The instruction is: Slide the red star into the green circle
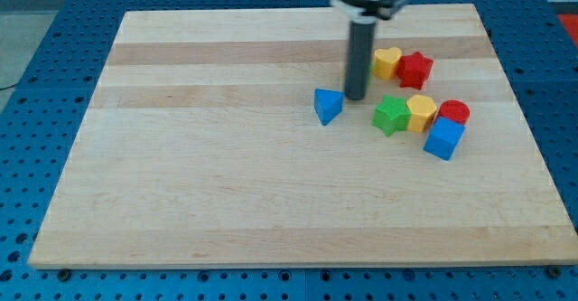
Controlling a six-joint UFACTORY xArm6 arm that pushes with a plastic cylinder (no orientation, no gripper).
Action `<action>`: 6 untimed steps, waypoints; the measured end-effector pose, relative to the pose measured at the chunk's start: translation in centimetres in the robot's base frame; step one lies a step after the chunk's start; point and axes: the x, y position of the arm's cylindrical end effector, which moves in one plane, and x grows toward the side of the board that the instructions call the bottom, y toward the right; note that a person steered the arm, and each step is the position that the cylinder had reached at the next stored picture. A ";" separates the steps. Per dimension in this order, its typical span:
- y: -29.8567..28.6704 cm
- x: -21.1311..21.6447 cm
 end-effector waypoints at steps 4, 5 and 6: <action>9.8 -4.4; 7.4 -4.8; 4.8 -4.8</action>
